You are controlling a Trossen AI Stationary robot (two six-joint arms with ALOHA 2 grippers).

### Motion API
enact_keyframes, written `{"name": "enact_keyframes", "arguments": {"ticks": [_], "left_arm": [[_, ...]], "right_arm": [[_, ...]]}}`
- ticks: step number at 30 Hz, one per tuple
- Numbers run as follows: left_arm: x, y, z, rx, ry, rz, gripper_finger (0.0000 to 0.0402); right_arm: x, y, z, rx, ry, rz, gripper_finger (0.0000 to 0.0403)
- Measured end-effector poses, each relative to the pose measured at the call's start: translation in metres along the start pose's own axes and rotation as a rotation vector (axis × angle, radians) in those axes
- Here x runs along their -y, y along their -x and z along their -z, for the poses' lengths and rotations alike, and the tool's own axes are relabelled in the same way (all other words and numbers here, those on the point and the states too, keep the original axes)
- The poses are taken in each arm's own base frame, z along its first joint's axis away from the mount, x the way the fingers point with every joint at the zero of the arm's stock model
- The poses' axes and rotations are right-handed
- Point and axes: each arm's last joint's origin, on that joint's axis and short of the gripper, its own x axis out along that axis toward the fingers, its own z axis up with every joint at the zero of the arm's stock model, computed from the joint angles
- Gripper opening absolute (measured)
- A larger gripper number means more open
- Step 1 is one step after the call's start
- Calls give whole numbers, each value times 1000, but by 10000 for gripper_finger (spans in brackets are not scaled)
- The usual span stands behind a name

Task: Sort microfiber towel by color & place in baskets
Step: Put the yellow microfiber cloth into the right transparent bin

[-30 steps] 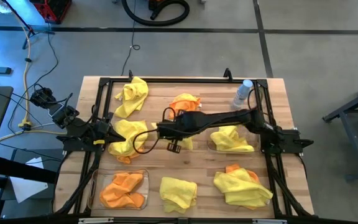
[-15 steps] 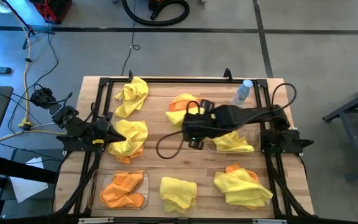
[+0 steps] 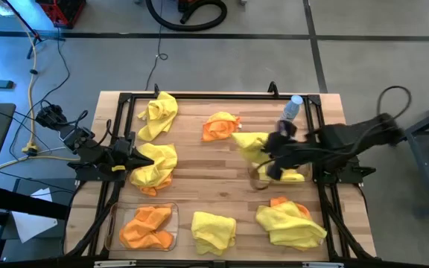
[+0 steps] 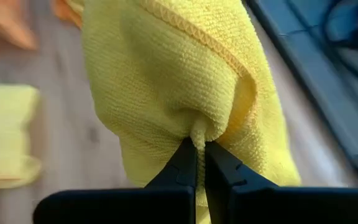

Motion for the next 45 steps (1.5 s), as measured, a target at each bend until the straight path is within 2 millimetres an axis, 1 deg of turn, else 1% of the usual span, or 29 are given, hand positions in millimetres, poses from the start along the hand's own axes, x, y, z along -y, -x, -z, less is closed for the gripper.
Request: {"name": "enact_keyframes", "arguments": {"ticks": [4, 7, 12, 17, 22, 25, 29, 34, 38, 45], "left_arm": [[2, -4, 1, -16, -12, -8, 0], [3, -7, 2, -27, -21, -26, 0], [6, -13, 4, -50, -38, -45, 0], [10, -19, 6, -66, 14, -77, 0], [12, -25, 8, -84, 56, -97, 0], [14, -29, 9, -91, 77, -121, 0], [16, -33, 11, -107, 78, -135, 0], [18, -38, 14, -126, 62, -146, 0], [19, -40, 15, -137, 54, -151, 0], [21, -43, 16, -146, 72, -157, 0]], "right_arm": [[20, 3, 39, 7, -51, -56, 0], [31, 2, 63, -31, -42, -87, 0], [41, -8, 93, -151, -11, -120, 0], [43, -27, 118, -309, 71, -116, 0], [42, -53, 140, -390, 103, -161, 0], [43, -67, 153, -421, 99, -155, 0], [46, -79, 162, -446, 63, -135, 4], [47, -86, 161, -493, 29, -141, 26], [46, -90, 161, -526, 26, -144, 64], [47, -89, 160, -537, 2, -134, 141]]}}
